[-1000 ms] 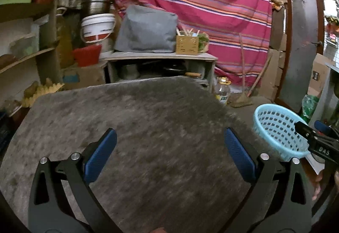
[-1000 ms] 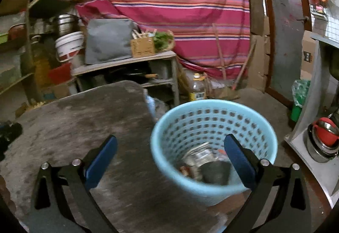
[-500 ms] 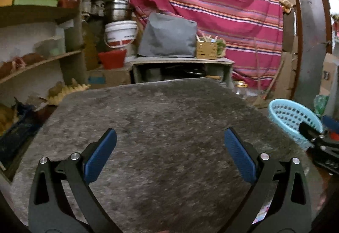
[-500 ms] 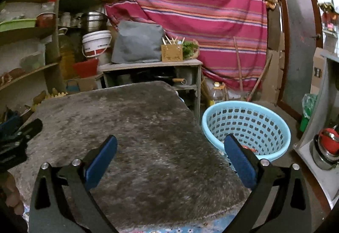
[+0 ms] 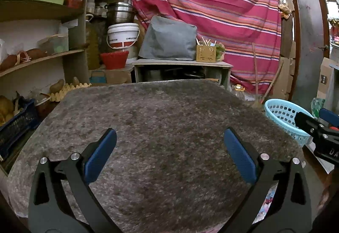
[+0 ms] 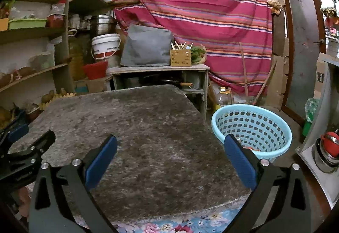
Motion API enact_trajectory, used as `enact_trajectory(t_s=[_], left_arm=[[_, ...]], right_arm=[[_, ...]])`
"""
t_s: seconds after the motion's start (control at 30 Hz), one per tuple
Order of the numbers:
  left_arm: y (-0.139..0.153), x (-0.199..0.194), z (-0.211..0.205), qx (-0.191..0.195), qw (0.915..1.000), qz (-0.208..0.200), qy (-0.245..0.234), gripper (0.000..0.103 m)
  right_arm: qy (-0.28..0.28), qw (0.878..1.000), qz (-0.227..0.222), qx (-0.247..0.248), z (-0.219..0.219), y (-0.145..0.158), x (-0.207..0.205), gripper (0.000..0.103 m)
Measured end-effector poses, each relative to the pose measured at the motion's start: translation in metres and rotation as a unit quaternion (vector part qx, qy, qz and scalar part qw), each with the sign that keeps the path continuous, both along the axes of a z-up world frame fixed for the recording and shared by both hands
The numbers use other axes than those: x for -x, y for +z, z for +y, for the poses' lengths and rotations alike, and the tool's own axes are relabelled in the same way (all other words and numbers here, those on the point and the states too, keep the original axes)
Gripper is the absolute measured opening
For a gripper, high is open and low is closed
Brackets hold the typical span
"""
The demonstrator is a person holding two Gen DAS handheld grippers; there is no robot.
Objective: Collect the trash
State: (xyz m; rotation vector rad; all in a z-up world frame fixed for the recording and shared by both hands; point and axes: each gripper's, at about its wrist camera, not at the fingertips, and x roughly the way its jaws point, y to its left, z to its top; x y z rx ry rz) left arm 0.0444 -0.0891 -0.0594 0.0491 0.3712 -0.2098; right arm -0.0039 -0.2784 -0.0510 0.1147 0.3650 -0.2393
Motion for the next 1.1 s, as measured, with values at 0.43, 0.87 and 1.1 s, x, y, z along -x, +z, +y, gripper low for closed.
enact_trajectory(t_s=[0.43, 0.87, 1.1], left_arm=[[0.002, 0.005, 0.006, 0.0, 0.9998, -0.021, 0.006, 0.098], [0.006, 0.005, 0.01, -0.001, 0.9994, -0.032, 0.015, 0.098], [0.01, 0.005, 0.012, 0.001, 0.9993, -0.033, 0.017, 0.098]], right_arm=[[0.006, 1.0, -0.003, 0.01, 0.012, -0.003, -0.003, 0.099], [0.012, 1.0, -0.008, 0.017, 0.02, -0.002, -0.004, 0.099], [0.013, 1.0, -0.011, 0.018, 0.019, -0.001, -0.004, 0.099]])
